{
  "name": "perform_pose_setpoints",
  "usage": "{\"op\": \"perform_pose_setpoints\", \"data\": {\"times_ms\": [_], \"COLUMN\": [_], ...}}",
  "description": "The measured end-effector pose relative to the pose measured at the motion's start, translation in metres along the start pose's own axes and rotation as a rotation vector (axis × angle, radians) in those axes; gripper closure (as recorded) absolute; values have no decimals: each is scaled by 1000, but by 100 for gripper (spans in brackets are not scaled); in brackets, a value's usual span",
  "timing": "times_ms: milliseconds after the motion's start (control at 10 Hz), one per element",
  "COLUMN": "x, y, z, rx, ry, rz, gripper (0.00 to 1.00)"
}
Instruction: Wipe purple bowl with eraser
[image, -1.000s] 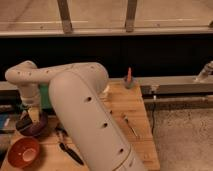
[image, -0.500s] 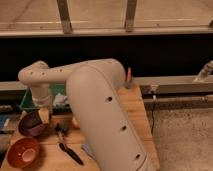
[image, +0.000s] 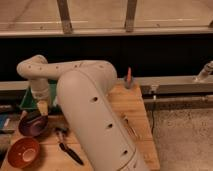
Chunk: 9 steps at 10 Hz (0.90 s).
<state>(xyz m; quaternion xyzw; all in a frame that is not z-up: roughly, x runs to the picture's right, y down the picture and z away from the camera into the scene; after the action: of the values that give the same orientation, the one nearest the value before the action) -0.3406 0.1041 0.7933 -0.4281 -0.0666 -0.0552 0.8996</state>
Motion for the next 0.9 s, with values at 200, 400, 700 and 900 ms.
{"op": "perform_pose_setpoints", "data": {"times_ms": [200, 400, 700, 900], "x": [-10, -13, 25, 42], "y": [11, 36, 58, 57], "z": [-2, -2, 0, 6], "rx": [-1, -11, -29, -43], "ry": [-27, -38, -9, 30], "rz": [-35, -41, 44, 99], "gripper": [100, 100, 100, 100]}}
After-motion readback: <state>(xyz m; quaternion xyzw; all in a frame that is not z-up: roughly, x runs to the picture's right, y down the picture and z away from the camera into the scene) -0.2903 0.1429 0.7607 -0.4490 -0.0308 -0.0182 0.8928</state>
